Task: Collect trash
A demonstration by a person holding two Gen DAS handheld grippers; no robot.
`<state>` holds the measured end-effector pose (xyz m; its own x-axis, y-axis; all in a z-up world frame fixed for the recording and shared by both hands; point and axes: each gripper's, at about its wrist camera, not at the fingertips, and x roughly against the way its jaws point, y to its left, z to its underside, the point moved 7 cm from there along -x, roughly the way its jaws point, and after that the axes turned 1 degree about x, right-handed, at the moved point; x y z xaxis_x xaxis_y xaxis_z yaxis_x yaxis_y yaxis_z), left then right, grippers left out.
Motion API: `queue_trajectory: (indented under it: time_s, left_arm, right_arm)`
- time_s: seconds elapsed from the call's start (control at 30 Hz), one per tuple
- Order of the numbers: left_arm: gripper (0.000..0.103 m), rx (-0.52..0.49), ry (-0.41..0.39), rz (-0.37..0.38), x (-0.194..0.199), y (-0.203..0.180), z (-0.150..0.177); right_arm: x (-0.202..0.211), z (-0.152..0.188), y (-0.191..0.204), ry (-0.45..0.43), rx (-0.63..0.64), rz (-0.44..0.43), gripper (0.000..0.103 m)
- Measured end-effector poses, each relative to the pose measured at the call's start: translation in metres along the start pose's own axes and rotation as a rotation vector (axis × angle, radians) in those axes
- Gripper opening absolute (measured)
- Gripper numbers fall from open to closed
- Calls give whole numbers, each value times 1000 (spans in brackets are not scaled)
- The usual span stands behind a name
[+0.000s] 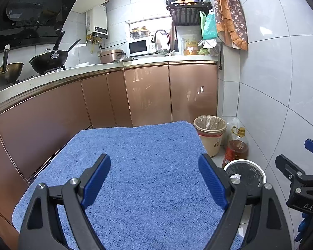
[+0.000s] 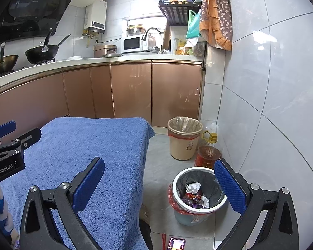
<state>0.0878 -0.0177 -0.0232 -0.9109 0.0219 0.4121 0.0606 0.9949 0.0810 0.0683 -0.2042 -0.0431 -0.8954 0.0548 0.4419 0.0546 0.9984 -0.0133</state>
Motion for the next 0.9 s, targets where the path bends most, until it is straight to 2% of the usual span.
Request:
queue_trajectory:
  time_s: [0.9]
  left_arm:
    - [86, 7, -39, 9, 12, 1, -9]
  right_arm:
    - [8, -5, -4, -25, 6, 2, 103]
